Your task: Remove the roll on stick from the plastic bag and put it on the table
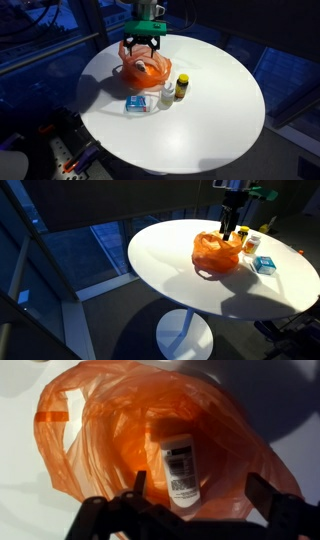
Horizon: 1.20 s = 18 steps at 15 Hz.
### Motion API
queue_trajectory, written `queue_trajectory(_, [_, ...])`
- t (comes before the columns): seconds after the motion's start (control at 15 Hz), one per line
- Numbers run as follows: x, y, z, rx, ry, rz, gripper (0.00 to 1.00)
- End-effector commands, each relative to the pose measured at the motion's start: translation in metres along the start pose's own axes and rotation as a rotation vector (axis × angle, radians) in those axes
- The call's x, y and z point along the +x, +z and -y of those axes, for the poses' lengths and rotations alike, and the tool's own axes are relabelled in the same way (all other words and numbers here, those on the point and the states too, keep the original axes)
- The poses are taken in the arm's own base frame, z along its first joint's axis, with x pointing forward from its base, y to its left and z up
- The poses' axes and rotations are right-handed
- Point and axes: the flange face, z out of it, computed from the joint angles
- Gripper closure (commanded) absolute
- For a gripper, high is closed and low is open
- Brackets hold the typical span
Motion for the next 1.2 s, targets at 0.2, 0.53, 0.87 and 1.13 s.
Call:
queue_trajectory(0.2, [0.01, 0.03, -0.009, -0.021, -0.019, -0.058, 0.0])
queue_trajectory(0.53, [0.017, 0.051, -0.007, -0.028, -0.036, -0.062, 0.0])
queue_trajectory(0.87, [0.023, 0.067, -0.001, -0.042, -0.062, -0.058, 0.0])
queue_trajectory(1.13, [0.026, 0.078, 0.005, -0.06, -0.098, -0.048, 0.0])
